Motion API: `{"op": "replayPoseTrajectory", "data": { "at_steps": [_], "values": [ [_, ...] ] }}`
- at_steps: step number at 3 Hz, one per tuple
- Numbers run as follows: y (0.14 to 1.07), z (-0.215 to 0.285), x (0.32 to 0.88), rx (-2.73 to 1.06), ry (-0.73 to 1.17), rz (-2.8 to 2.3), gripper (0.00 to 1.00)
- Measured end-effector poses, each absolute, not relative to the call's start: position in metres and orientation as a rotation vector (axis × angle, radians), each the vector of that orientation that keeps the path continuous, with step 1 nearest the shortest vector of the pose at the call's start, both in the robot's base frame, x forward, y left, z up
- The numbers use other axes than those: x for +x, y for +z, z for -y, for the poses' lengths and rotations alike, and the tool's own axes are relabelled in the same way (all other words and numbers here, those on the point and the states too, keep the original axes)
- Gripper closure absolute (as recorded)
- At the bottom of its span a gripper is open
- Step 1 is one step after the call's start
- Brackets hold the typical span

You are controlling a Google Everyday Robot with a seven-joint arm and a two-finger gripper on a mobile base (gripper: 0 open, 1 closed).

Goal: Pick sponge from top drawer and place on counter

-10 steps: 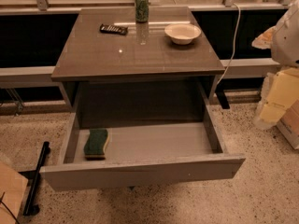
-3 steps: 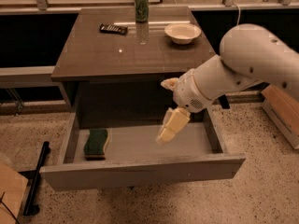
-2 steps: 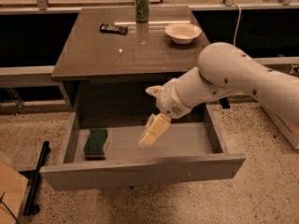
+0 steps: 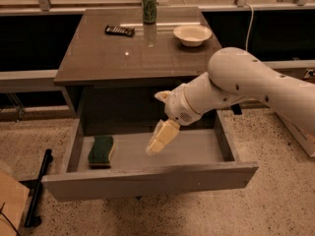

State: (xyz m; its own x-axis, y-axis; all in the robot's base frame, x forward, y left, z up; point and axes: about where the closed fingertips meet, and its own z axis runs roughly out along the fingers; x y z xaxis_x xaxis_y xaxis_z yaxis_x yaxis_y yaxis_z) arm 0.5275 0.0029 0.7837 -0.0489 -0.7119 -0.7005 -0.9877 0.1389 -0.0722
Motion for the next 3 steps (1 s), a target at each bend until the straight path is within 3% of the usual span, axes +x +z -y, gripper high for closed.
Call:
{"op": "replayPoseTrajectory", "data": {
  "at_steps": [3],
  "values": [
    [0.727, -0.084, 0.581, -1.531, 0.735, -1.708, 0.00]
  ]
}}
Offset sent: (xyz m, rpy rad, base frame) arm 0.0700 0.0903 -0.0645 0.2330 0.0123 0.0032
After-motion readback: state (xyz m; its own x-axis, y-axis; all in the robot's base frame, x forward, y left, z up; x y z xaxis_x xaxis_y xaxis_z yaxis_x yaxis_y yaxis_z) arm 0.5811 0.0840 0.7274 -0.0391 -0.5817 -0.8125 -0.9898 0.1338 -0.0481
